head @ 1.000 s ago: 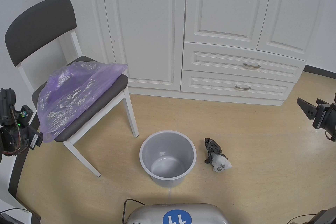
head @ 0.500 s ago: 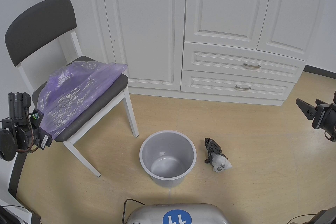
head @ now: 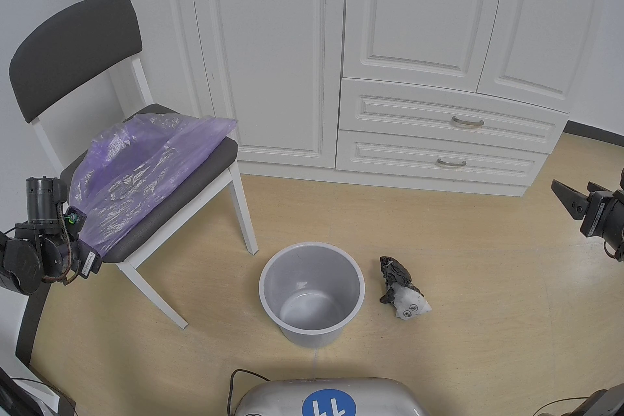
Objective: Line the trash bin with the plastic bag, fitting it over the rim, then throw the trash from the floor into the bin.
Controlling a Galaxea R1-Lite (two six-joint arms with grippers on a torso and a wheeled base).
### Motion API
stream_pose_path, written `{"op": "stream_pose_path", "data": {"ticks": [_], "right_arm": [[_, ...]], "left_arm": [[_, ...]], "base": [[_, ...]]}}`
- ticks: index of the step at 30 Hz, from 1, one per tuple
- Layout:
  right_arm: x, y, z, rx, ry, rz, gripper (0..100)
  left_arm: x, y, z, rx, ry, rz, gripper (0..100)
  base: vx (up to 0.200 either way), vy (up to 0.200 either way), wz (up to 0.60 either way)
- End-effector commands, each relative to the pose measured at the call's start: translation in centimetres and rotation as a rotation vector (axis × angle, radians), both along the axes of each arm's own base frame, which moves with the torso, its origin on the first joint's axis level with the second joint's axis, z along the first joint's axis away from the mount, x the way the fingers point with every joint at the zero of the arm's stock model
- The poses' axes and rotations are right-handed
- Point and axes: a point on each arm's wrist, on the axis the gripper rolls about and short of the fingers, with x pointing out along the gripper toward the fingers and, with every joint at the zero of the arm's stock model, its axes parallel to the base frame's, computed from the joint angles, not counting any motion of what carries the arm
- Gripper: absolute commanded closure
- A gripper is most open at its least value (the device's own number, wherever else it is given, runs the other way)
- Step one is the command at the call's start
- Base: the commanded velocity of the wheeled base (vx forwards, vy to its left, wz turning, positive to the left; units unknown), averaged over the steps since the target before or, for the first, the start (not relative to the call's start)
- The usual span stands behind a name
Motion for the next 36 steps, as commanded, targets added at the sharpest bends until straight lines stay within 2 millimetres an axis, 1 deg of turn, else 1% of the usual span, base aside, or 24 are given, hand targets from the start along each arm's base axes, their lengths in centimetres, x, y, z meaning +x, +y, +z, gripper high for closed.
{"op": "stream_pose_path", "data": {"ticks": [1, 7, 10, 15, 17, 18, 21, 24, 31, 33, 36], "right_arm": [[-0.3, -0.1, 0.1, 0.001, -0.010, -0.004, 0], [-0.4, -0.4, 0.3, 0.006, -0.018, -0.021, 0], [-0.4, -0.3, 0.3, 0.013, -0.019, -0.014, 0], [-0.5, -0.3, 0.3, 0.021, -0.021, 0.004, 0], [-0.7, -0.3, 0.5, 0.021, -0.031, 0.001, 0], [-0.7, -0.3, 0.4, 0.021, -0.029, 0.002, 0], [-1.0, -0.4, 0.6, 0.022, -0.041, 0.004, 0], [-1.1, -0.3, 0.7, 0.025, -0.050, 0.011, 0], [-1.4, -0.3, 1.0, 0.040, -0.063, 0.021, 0], [-1.4, -0.3, 1.0, 0.041, -0.066, 0.024, 0], [-1.5, -0.3, 1.1, 0.041, -0.071, 0.024, 0]], "left_arm": [[0.8, 0.5, -0.9, 0.001, 0.000, 0.018, 0], [1.8, 1.2, -1.6, 0.021, -0.056, 0.057, 0], [1.8, 1.5, -1.5, 0.033, -0.083, 0.079, 0], [0.7, 1.6, -1.9, 0.039, -0.097, 0.093, 0], [-0.2, 1.5, -2.0, 0.057, -0.133, 0.118, 0], [-0.3, 1.5, -2.0, 0.060, -0.142, 0.122, 0], [-0.6, 1.9, -2.8, 0.068, -0.184, 0.150, 0], [-0.4, 2.4, -3.7, 0.065, -0.239, 0.176, 0], [-1.0, 2.4, -5.8, 0.062, -0.371, 0.223, 0], [-1.1, 2.4, -6.2, 0.046, -0.353, 0.231, 0], [-1.0, 2.2, -6.2, -0.006, -0.390, 0.248, 0]], "base": [[0.000, 0.000, 0.00], [0.000, 0.000, 0.00], [0.000, 0.000, 0.00], [0.000, 0.000, 0.00], [0.000, 0.000, 0.00], [0.000, 0.000, 0.00], [0.000, 0.000, 0.00], [0.000, 0.000, 0.00], [0.000, 0.000, 0.00], [0.000, 0.000, 0.00], [0.000, 0.000, 0.00]]}}
